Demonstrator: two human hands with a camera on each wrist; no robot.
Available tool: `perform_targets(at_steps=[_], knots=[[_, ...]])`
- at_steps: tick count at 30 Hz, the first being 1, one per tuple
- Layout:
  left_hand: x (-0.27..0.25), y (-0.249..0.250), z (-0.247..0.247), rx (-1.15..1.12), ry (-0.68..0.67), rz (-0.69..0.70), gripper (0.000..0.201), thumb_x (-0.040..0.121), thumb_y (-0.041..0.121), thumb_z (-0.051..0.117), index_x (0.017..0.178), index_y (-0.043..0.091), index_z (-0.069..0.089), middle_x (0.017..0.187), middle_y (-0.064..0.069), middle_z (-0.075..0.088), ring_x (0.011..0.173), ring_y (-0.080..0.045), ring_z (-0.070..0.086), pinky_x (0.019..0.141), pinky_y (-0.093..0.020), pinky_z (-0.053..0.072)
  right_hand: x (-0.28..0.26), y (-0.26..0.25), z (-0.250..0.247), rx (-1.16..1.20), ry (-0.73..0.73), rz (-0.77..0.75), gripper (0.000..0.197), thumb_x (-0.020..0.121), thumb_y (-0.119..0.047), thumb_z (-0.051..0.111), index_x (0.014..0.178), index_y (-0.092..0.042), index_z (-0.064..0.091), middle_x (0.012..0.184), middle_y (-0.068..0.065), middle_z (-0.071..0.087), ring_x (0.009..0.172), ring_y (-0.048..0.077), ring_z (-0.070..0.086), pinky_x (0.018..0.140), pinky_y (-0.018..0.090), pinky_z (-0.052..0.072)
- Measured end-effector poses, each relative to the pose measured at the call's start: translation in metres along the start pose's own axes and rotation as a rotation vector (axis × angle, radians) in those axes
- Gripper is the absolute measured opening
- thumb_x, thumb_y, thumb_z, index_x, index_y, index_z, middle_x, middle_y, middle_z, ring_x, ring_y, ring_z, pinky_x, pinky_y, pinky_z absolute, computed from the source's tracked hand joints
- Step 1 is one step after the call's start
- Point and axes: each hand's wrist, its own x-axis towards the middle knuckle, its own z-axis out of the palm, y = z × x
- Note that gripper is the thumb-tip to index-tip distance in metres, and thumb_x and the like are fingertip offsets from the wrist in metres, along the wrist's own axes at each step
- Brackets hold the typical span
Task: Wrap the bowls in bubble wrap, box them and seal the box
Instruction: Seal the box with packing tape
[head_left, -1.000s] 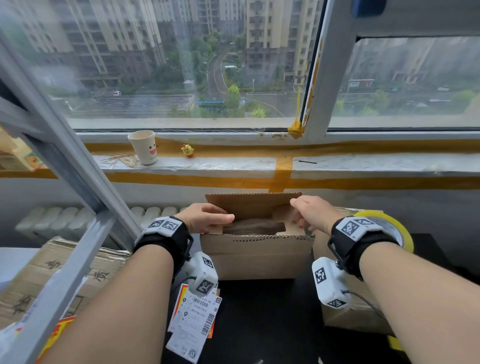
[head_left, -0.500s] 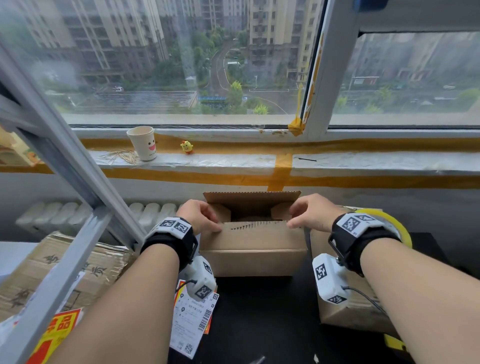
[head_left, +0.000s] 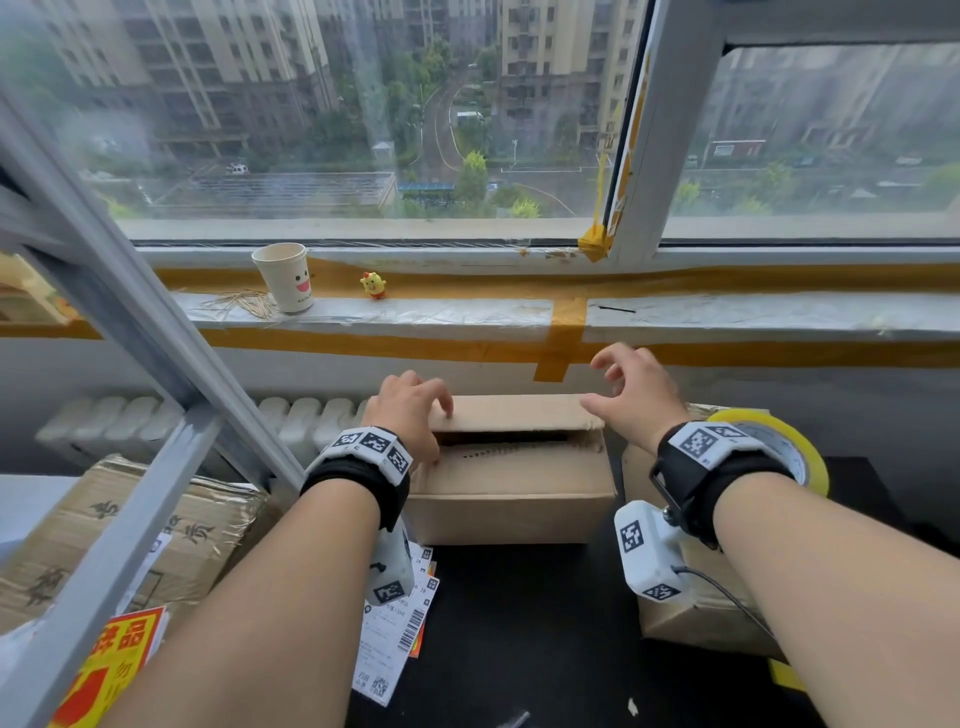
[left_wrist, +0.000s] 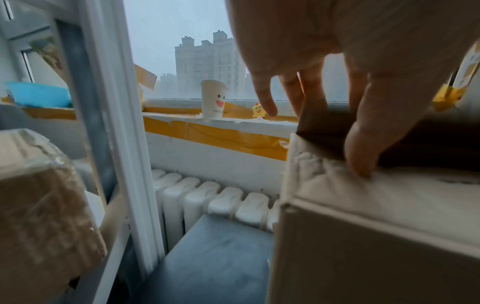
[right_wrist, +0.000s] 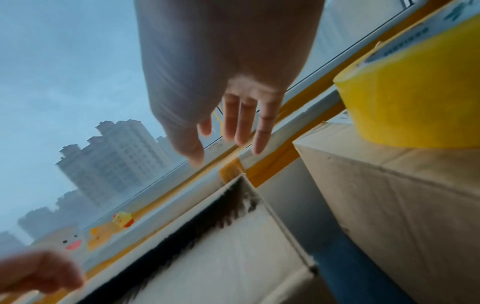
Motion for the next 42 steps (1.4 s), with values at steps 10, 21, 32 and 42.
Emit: perform_targets(at_steps=[10,21,32,42], knots=[[0.009,0.022,0.009,0.021,-0.135,0.047,0.027,0.084,0.026,0.068,0.109,0.031,0.059,0.118,0.003,0.045,0.11,-0.019,0.052,0.092,-0.032,0.047,-0.017,0.01,-0.01,-0.03,-0.197,0.087,0.015,0.085,-0.013,0.065,0.086,-0.024,0.076,0.089,-0.007,0.069,0.089,0.012,0.06,0.078,0.024,0.045],[0.019,0.102,0.017,-0.063,-0.164,0.106,0.023,0.086,0.006,0.058,0.095,0.027,0.057,0.113,-0.002,0.054,0.095,-0.021,0.059,0.084,-0.031,0.052,-0.029,0.077,-0.078,-0.043,0.152,0.324,0.03,0.077,-0.004,0.06,0.092,-0.028,0.069,0.107,0.004,0.067,0.106,0.024,0.057,0.086,0.025,0.045],[0.018,0.122,0.019,-0.088,-0.244,0.027,0.018,0.091,0.009,0.05,0.097,0.018,0.064,0.109,-0.003,0.058,0.085,-0.022,0.054,0.07,-0.028,0.042,-0.045,0.108,-0.075,-0.282,0.023,0.445,0.04,0.089,-0.008,0.053,0.125,-0.022,0.06,0.124,0.01,0.062,0.111,0.034,0.058,0.087,0.036,0.049],[0.015,0.141,-0.021,-0.759,-0.272,0.016,0.041,0.098,0.043,0.047,0.097,0.009,0.07,0.092,-0.003,0.07,0.083,-0.016,0.064,0.08,-0.031,0.053,-0.019,0.059,-0.074,0.101,0.056,0.341,0.022,0.084,-0.002,0.06,0.1,-0.015,0.055,0.107,0.011,0.062,0.096,0.029,0.056,0.077,0.033,0.046]])
